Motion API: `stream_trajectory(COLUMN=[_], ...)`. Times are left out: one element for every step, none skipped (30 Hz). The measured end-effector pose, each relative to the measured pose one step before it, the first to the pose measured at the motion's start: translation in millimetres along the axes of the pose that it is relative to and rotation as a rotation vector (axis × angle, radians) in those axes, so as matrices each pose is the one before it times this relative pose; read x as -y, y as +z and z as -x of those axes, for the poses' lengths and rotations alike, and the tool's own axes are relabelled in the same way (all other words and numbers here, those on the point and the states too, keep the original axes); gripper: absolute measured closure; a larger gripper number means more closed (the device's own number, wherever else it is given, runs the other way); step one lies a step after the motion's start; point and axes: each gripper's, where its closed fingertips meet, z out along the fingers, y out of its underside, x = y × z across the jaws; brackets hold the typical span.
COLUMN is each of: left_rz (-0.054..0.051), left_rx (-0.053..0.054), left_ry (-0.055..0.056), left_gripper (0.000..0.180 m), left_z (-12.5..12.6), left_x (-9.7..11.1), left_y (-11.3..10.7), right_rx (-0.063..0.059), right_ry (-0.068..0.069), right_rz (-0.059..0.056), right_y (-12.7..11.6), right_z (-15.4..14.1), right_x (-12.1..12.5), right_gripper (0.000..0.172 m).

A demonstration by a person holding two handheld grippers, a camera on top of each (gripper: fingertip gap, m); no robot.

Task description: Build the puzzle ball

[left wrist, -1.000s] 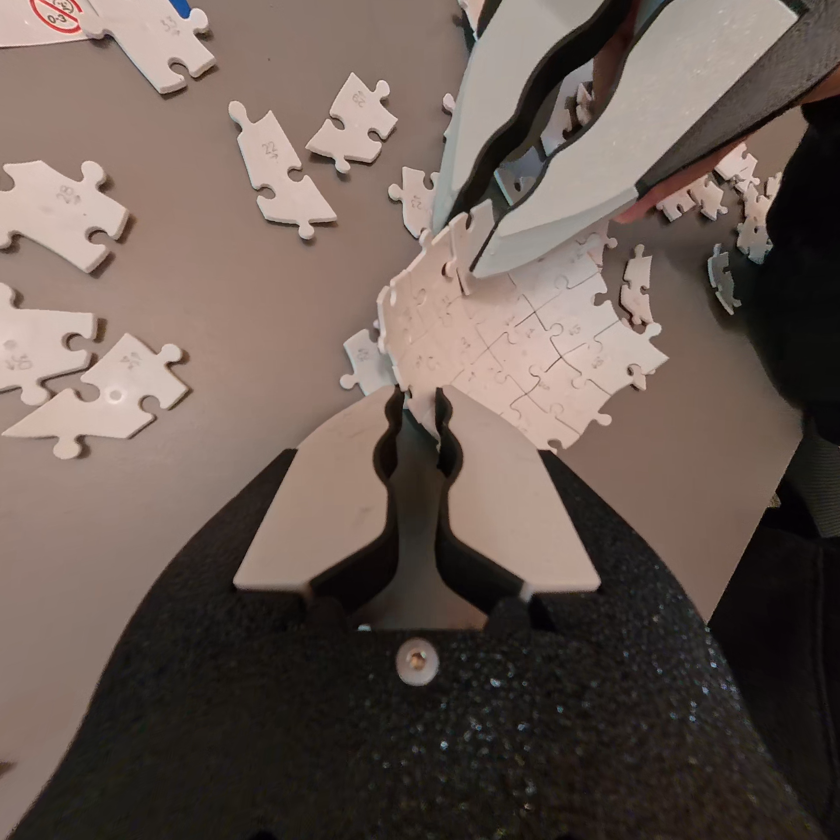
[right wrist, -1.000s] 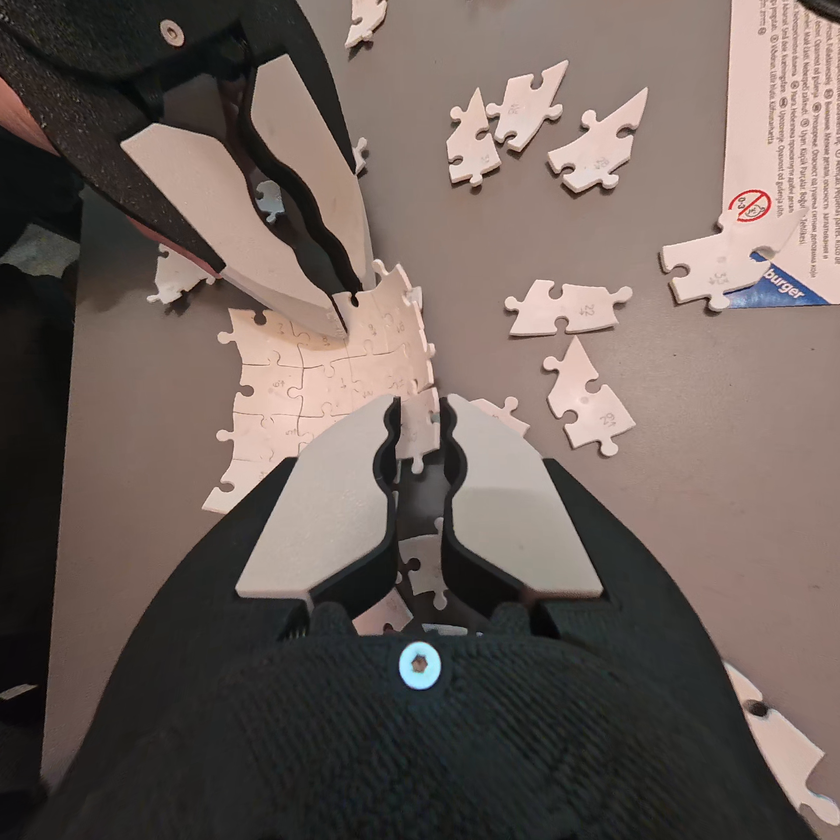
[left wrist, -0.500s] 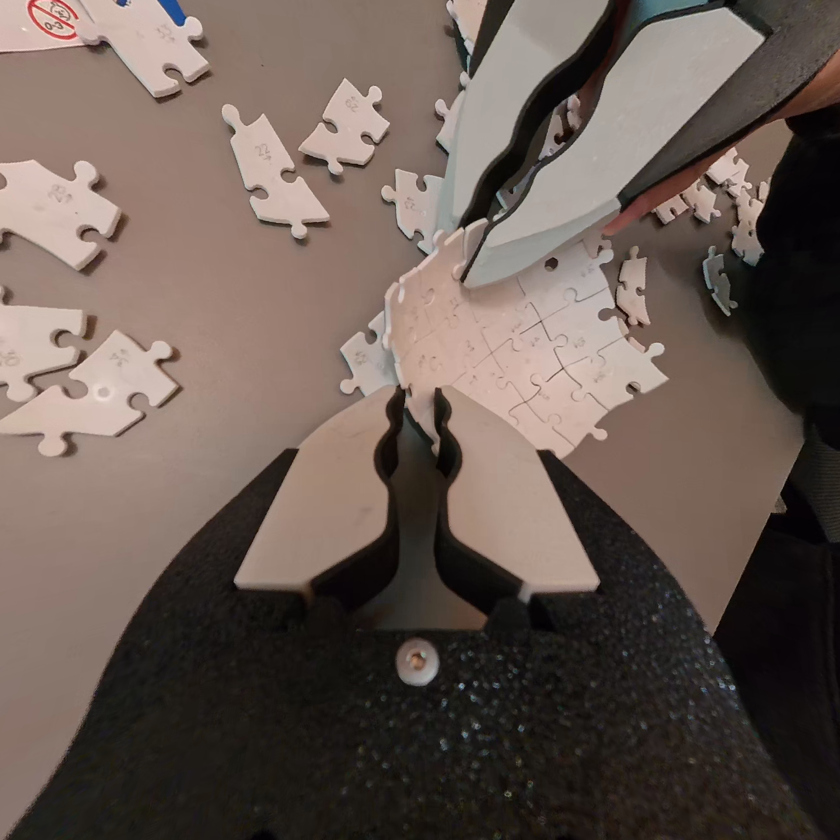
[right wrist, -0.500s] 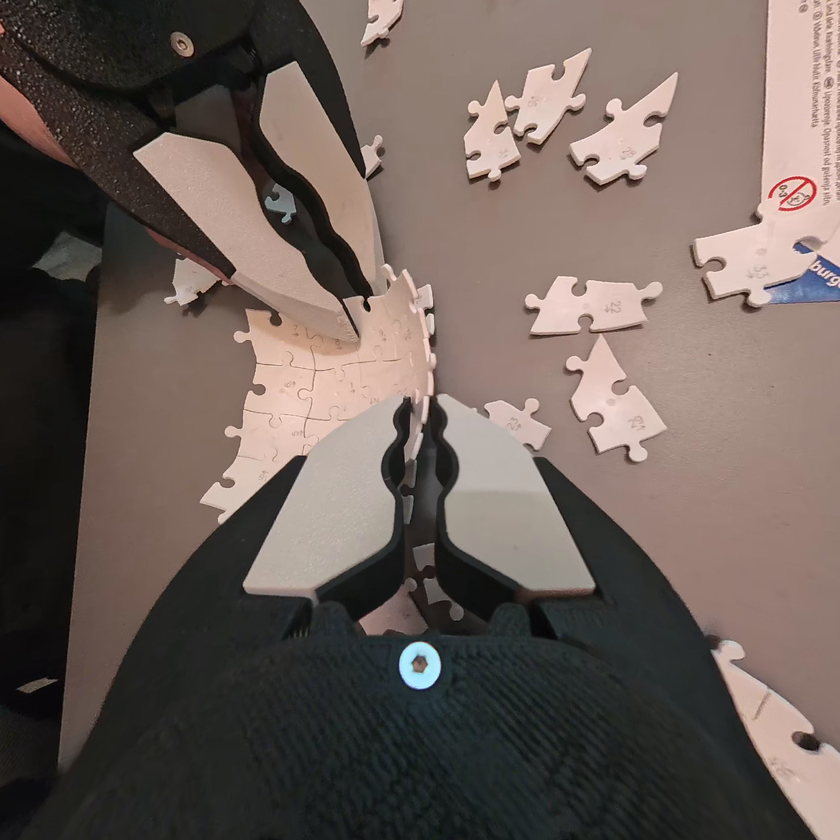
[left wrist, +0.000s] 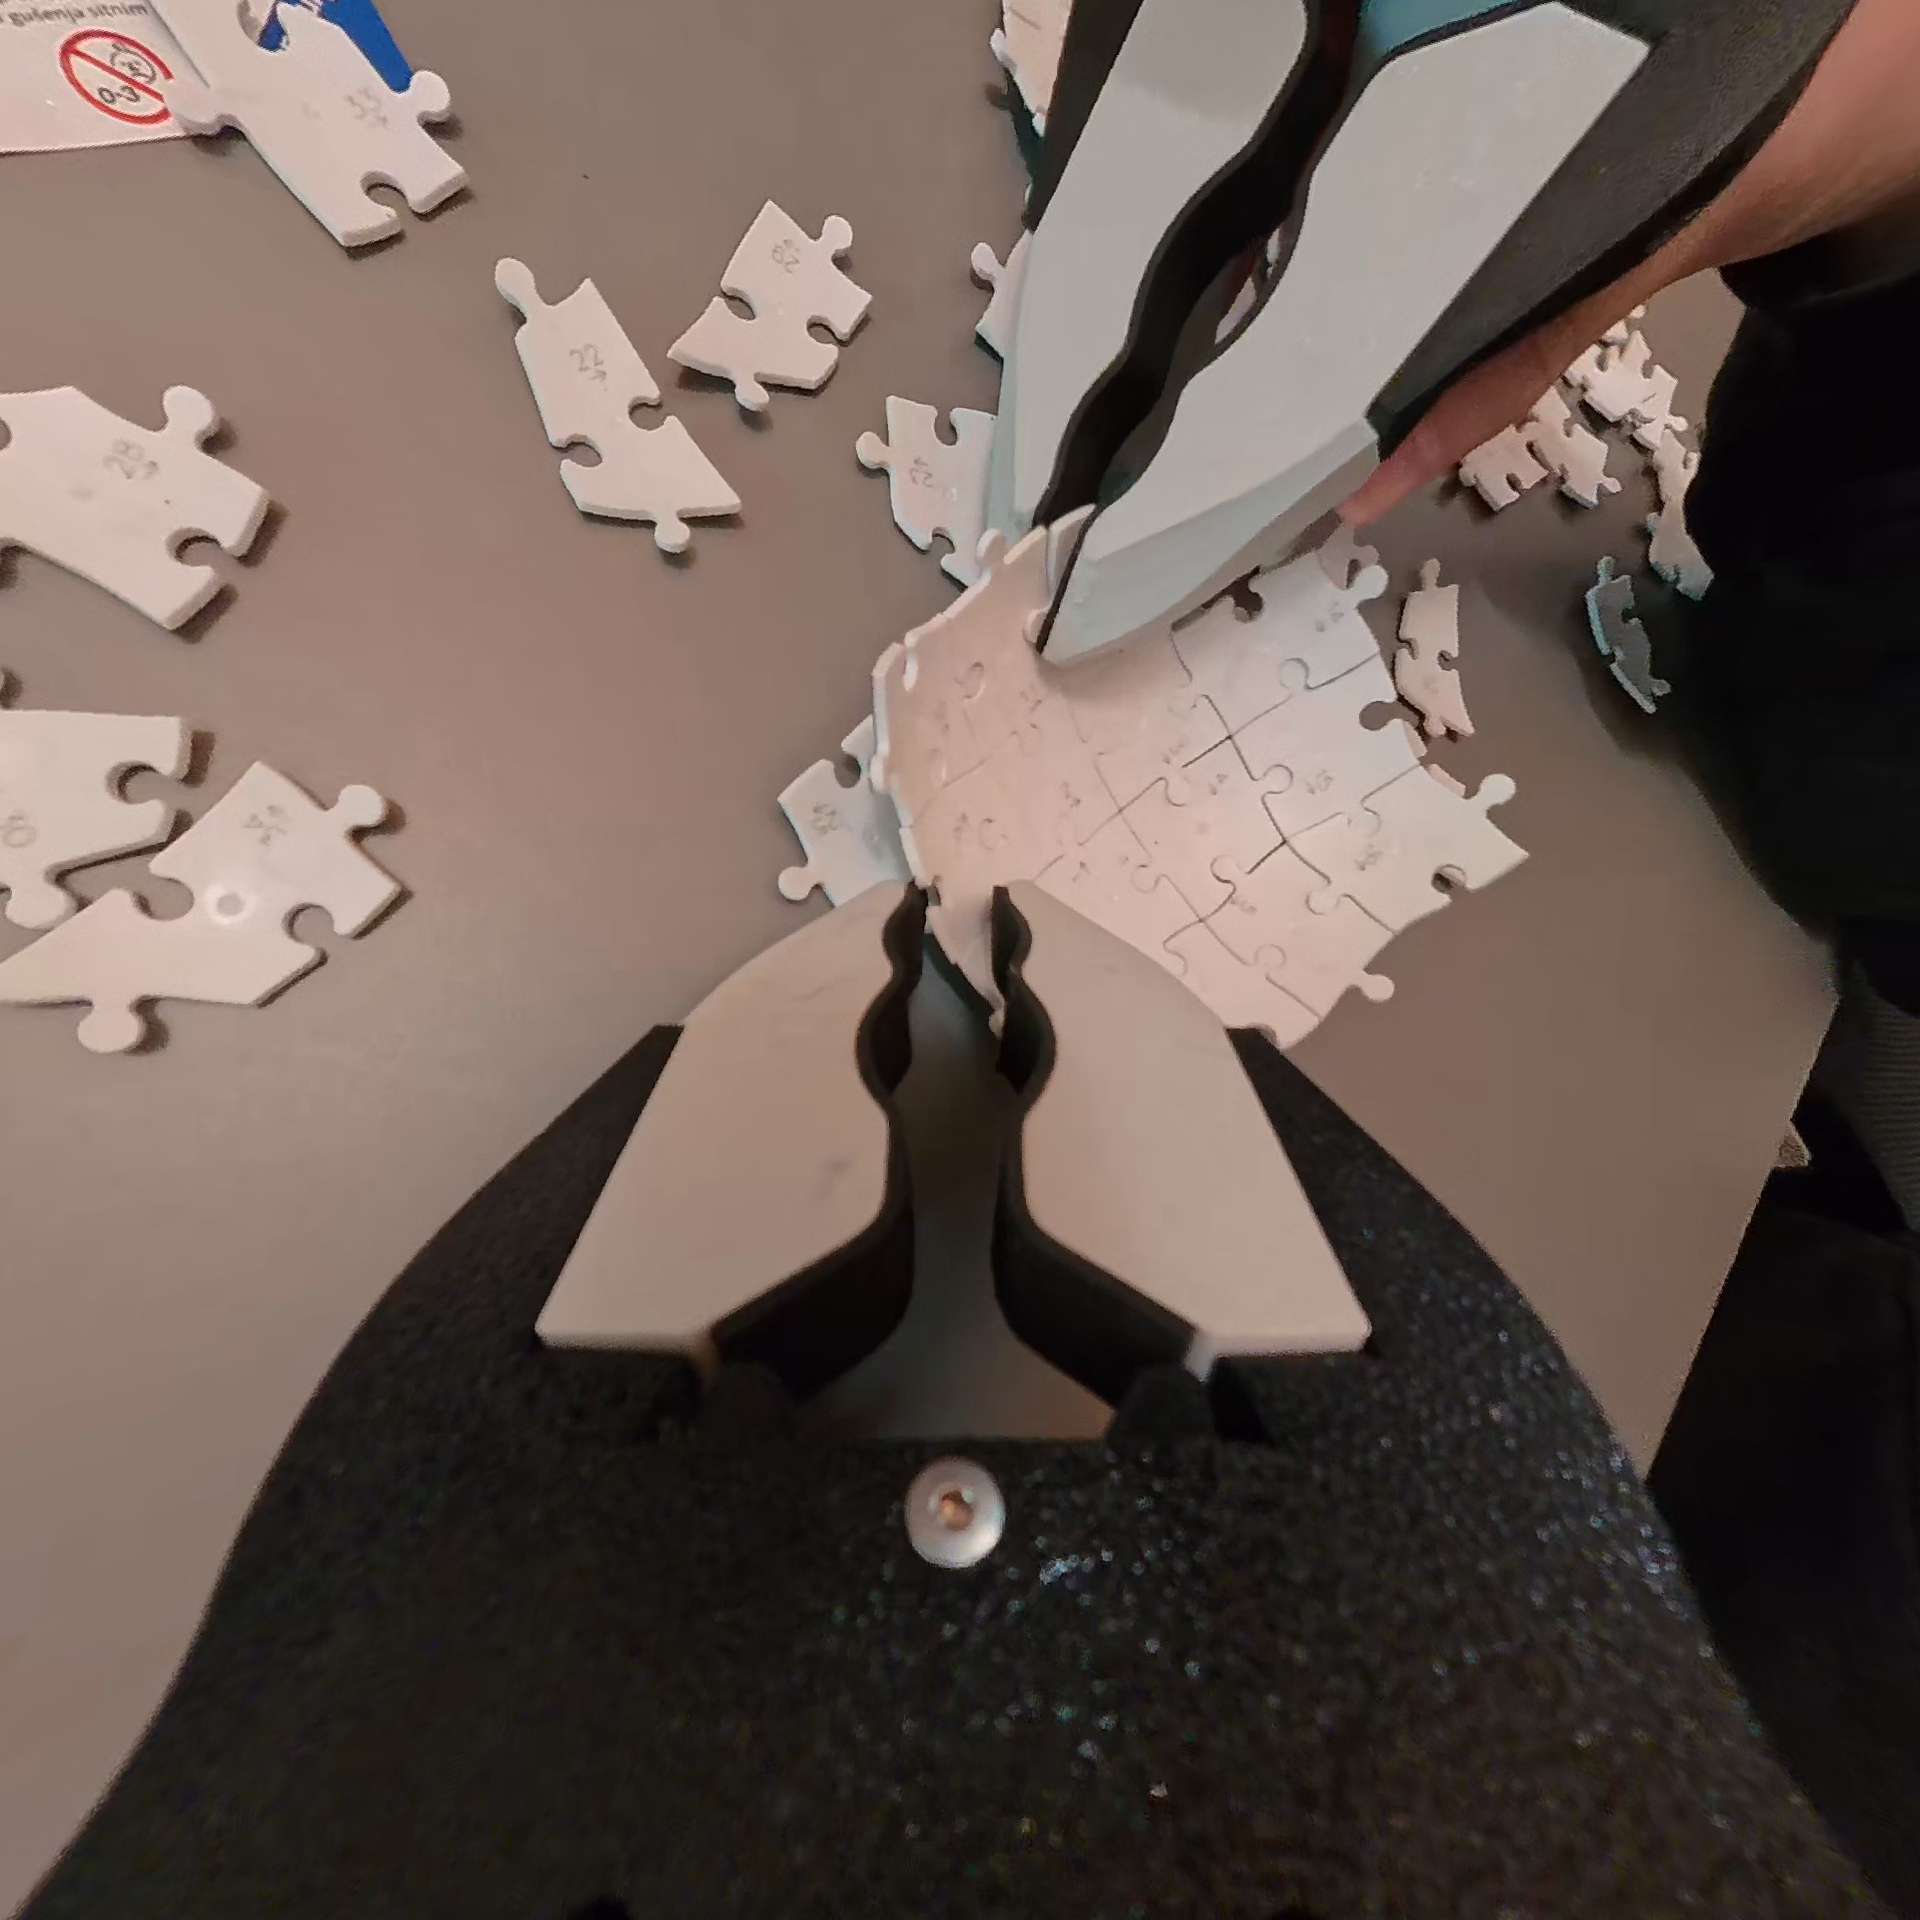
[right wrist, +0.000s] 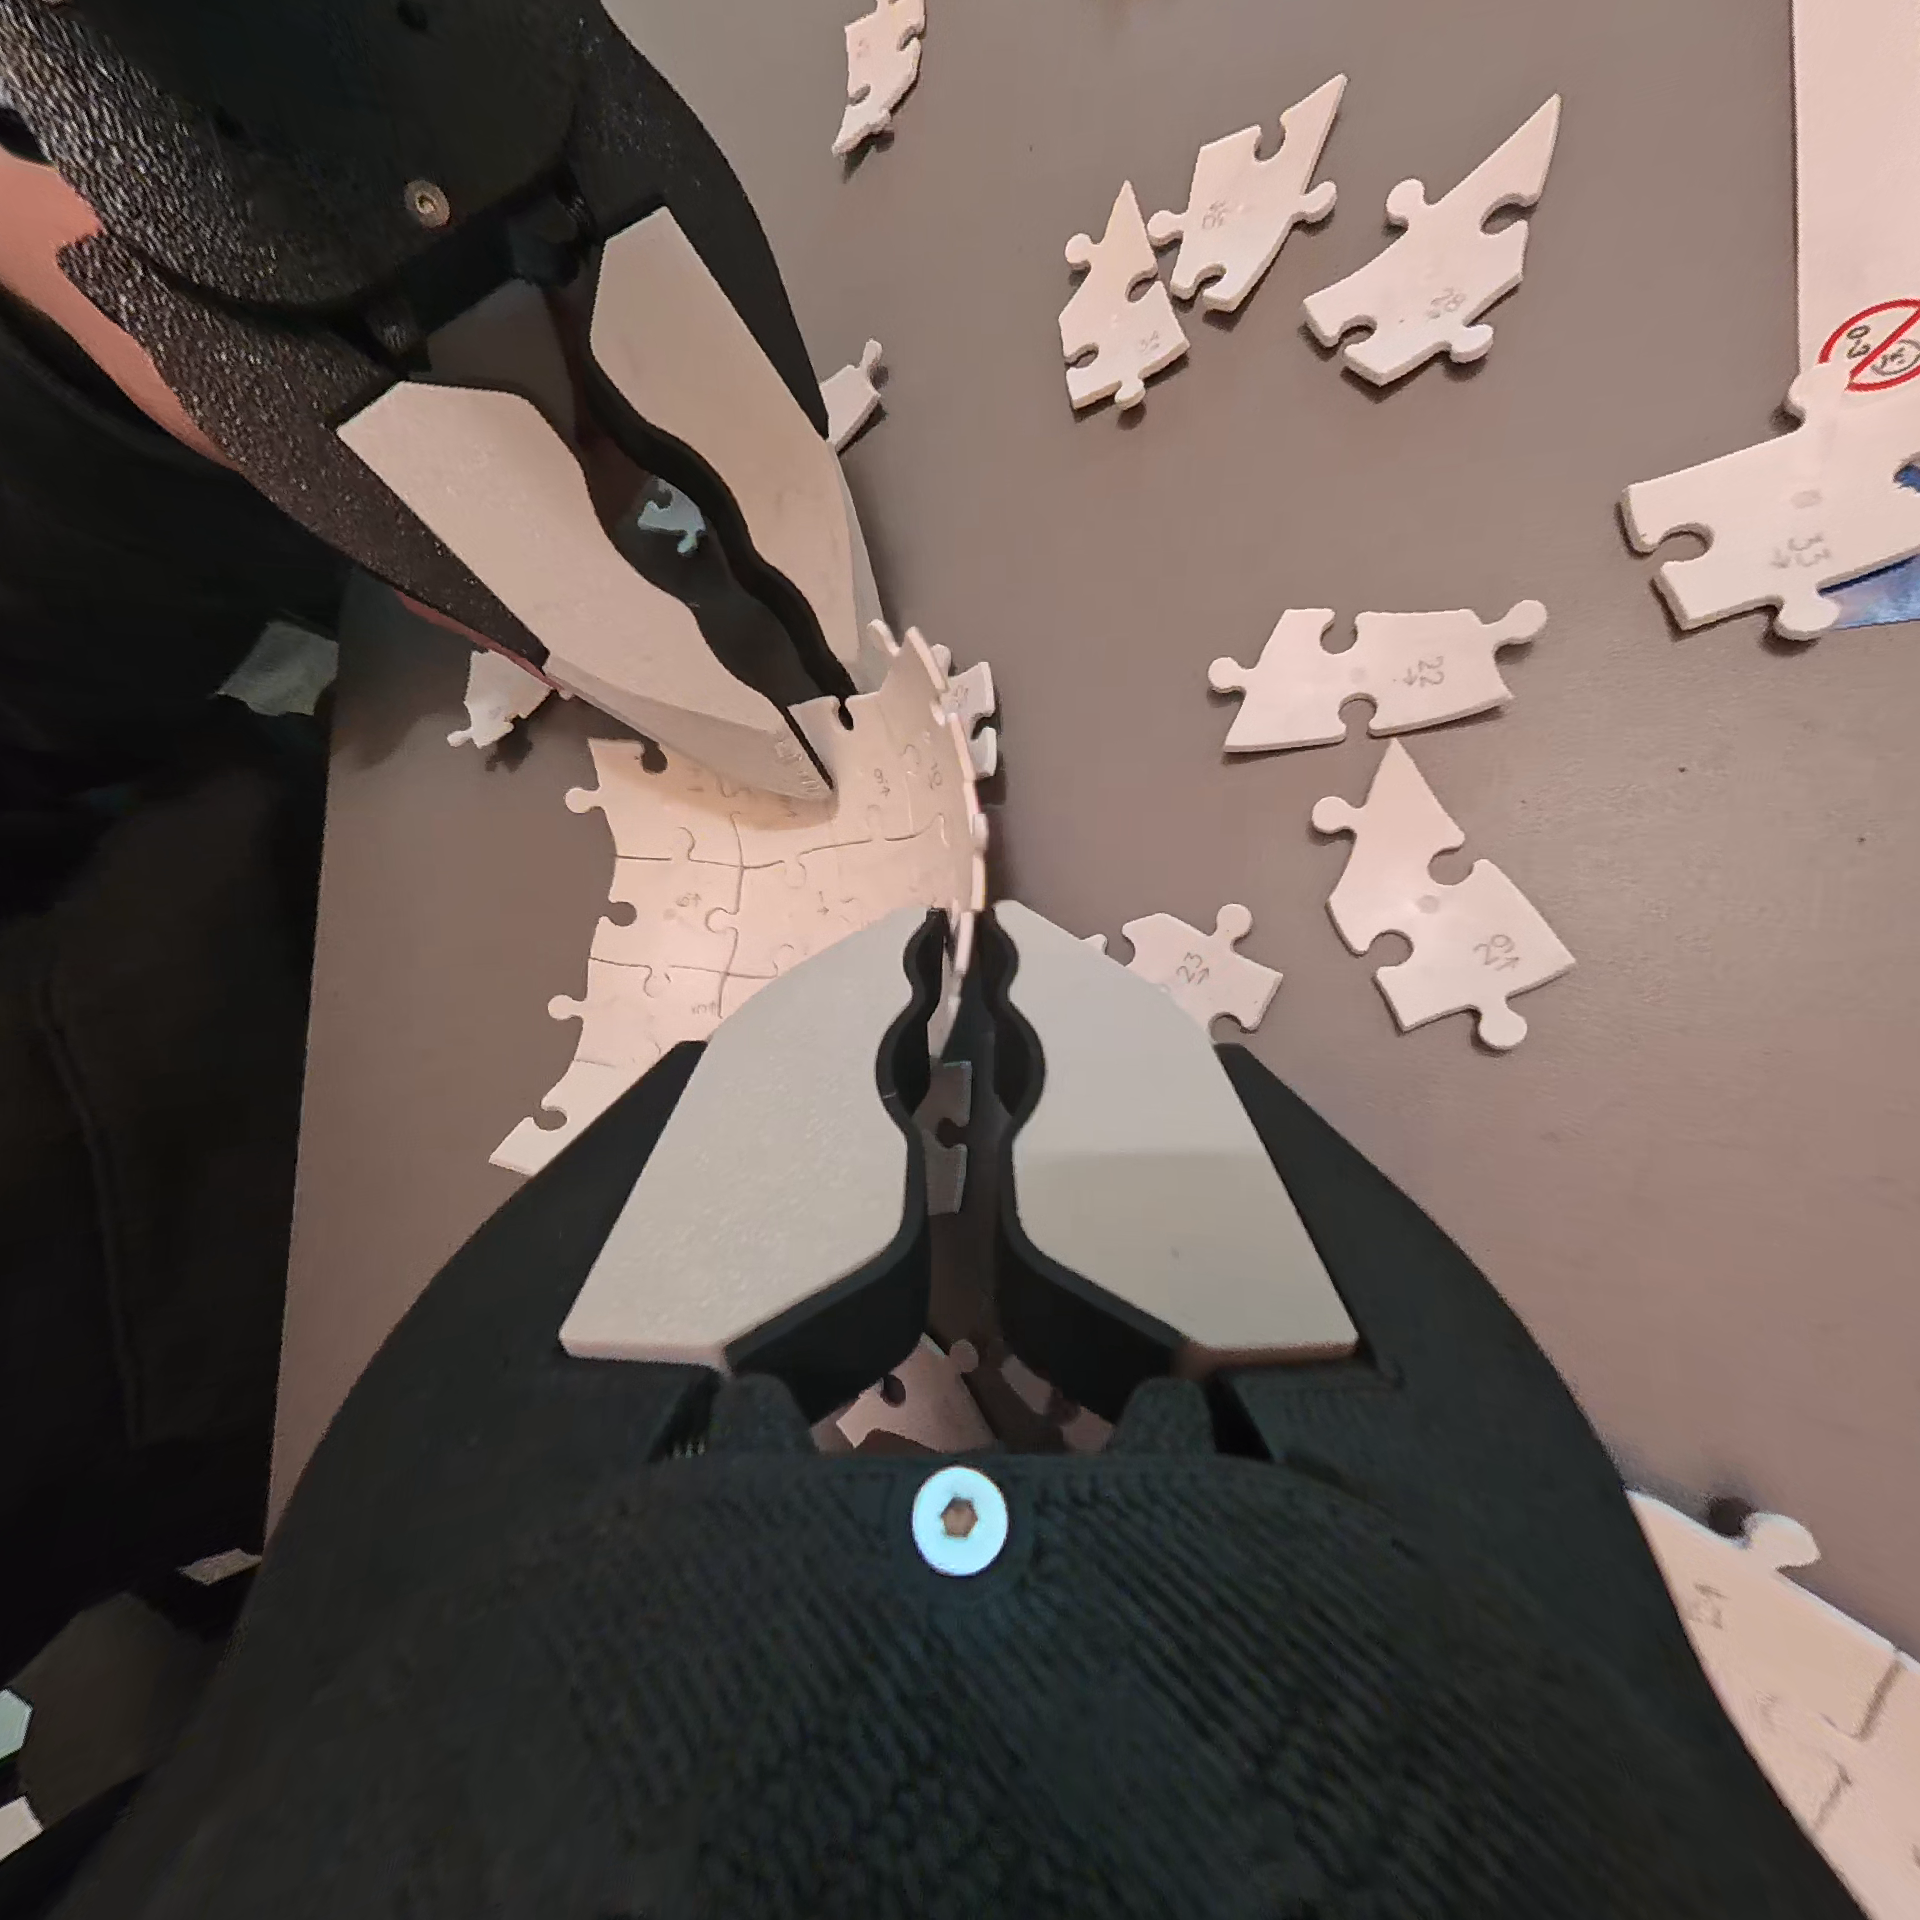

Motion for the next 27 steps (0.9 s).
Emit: stream_trajectory(left_rz=[-0.0047, -0.005, -0.0046, -0.004, -0.0027, -0.0023, -0.0011, -0.0001, -0.0003, -0.0011, -0.0021, -0.0032, -0.0042, -0.0051, -0.0061, -0.0073, -0.0079, -0.0075, -0.0077, -0.0084, -0.0071, -0.0052, -0.0036, -0.0031, -0.0025, -0.0019, -0.0022], left_rx=[0.0019, 0.0015, 0.0011, 0.0013, 0.0014, 0.0016, 0.0011, 0.0001, -0.0004, -0.0001, 0.0011, 0.0015, 0.0011, 0.0007, 0.0014, 0.0021, 0.0, -0.0027, -0.0024, 0.0001, 0.0034, 0.0043, 0.0028, 0.0017, 0.0012, -0.0004, -0.0002], left_ry=[0.0026, 0.0022, 0.0038, 0.0035, 0.0019, 0.0013, 0.0003, -0.0005, -0.0003, 0.0011, 0.0023, 0.0059, 0.0097, 0.0111, 0.0107, 0.0078, 0.004, 0.0023, 0.0036, 0.0072, 0.0097, 0.0108, 0.0085, 0.0045, 0.0001, -0.0005, 0.0005], left_gripper=[0.169, 0.169, 0.169, 0.169, 0.169, 0.169, 0.169, 0.169, 0.169, 0.169, 0.169, 0.169, 0.169, 0.17, 0.17, 0.17, 0.17, 0.17, 0.17, 0.171, 0.171, 0.171, 0.171, 0.171, 0.171, 0.171, 0.171], left_z=[0.01, 0.06, -0.06, -0.05, 0.01, -0.01, 0.0, 0.01, 0.07, -0.04, 0.11, -0.04, -0.28, -0.33, -0.09, 0.11, 0.13, -0.29, -0.47, -0.41, -0.36, -0.15, -0.37, -0.27, -0.1, -0.05, 0.04], left_x=[-0.01, 0.08, -0.1, -0.04, -0.11, -0.03, -0.09, -0.05, -0.01, 0.0, 0.1, 0.21, 0.07, 0.18, 0.22, 0.33, 0.45, 0.57, 0.7, 0.84, 0.8, 0.59, 0.24, 0.35, 0.15, 0.06, 0.1], left_y=[0.07, 0.05, 0.01, -0.07, -0.02, -0.09, -0.03, 0.08, -0.1, 0.01, -0.03, -0.02, -0.08, -0.13, -0.11, -0.11, -0.2, -0.09, 0.17, 0.38, 0.39, 0.42, 0.37, 0.25, 0.11, -0.08, -0.05], right_rx=[0.0069, 0.0044, 0.0009, 0.0038, 0.0035, 0.0021, 0.0003, 0.0016, 0.0042, 0.0039, 0.0034, 0.0031, 0.0027, -0.0003, -0.0029, -0.0031, -0.0028, 0.0004, 0.0032, 0.0023, 0.0012, -0.0037, -0.0046, -0.0047, -0.0044, 0.0002, 0.0054], right_ry=[0.0025, 0.0056, 0.0052, 0.0016, 0.0032, 0.0029, 0.003, 0.0063, 0.011, 0.012, 0.0074, 0.0013, -0.0046, -0.0082, -0.0105, -0.0124, -0.0121, -0.0044, -0.0025, -0.0025, -0.0023, -0.0015, -0.0037, -0.0015, 0.0013, 0.0012, 0.0008], right_rz=[-0.0051, -0.0004, 0.0034, -0.0011, -0.0004, 0.0027, 0.0027, 0.0012, 0.0011, 0.0001, -0.001, 0.0, 0.0011, 0.0015, -0.0017, -0.0056, -0.0077, -0.0047, -0.0002, 0.001, -0.0006, 0.001, 0.0015, -0.0003, -0.0022, 0.0002, 0.0064], right_y=[0.62, 0.63, 0.3, -0.07, -0.14, -0.17, 0.03, -0.07, -0.17, -0.29, -0.28, -0.28, -0.45, -0.47, -0.34, -0.26, -0.19, -0.26, -0.46, -0.57, -0.85, -0.77, -0.54, -0.5, -0.34, -0.3, -0.58], right_z=[0.56, 0.2, -0.24, 0.49, 0.7, 0.47, 0.19, 0.26, 0.54, 0.32, 0.24, 0.39, 0.6, 0.37, 0.15, -0.08, -0.16, -0.33, -0.15, -0.18, 0.06, -0.55, -0.54, -0.57, -0.74, -0.08, 0.87], right_x=[0.53, 0.0, -0.43, 0.26, 0.2, 0.03, 0.12, 0.06, 0.14, 0.3, 0.26, -0.03, -0.06, 0.03, 0.44, 0.47, 0.28, -0.46, -0.8, -1.06, -0.74, -0.72, -0.58, -0.3, 0.16, -0.33, -1.38], right_gripper=[0.166, 0.166, 0.166, 0.167, 0.167, 0.168, 0.168, 0.168, 0.168, 0.169, 0.169, 0.169, 0.169, 0.169, 0.169, 0.169, 0.169, 0.169, 0.169, 0.169, 0.168, 0.166, 0.164, 0.162, 0.159, 0.156, 0.152])
